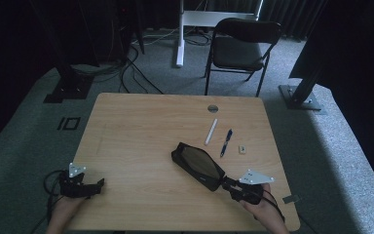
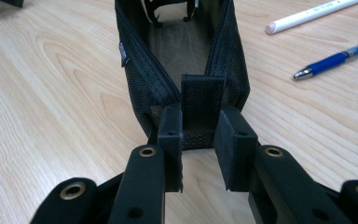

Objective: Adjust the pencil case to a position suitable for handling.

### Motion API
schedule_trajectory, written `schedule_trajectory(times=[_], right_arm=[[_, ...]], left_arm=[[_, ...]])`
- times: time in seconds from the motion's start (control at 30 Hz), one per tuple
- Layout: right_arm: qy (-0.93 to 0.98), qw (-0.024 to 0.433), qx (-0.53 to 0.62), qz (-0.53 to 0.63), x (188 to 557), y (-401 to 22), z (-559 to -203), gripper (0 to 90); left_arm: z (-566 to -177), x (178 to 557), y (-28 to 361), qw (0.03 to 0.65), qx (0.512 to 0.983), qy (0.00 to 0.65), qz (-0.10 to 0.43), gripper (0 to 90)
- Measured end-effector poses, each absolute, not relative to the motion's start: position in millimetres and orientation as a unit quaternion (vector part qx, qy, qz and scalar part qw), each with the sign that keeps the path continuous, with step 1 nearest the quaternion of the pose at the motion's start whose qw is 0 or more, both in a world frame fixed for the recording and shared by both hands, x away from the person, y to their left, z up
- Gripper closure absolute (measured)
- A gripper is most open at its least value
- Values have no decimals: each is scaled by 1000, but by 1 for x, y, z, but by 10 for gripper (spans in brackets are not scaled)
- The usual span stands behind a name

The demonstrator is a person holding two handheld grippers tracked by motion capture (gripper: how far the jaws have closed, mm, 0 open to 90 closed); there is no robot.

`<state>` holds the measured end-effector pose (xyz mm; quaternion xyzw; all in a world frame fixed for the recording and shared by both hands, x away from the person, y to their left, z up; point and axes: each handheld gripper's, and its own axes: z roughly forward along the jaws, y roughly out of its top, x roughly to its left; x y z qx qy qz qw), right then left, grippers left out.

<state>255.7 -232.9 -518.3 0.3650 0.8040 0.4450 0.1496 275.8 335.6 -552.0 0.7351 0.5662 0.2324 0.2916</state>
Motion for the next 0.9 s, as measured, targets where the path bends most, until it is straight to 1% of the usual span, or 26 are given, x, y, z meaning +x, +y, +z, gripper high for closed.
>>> schedule_trajectory(times=[0.3,0.5,0.7,0.9], right_arm=[[803,155,366,445,249,-238,-518,725],[802,157,359,451,249,-238,-514,704],[792,154,361,468,248,-240,-507,662],[776,163,366,488,248,-245,-497,611]], left_arm=[[-552,276,335,291,735,567,233,1],[-552,276,335,291,735,567,233,1],[-552,276,335,291,735,567,233,1],[-552,276,335,291,735,567,233,1]])
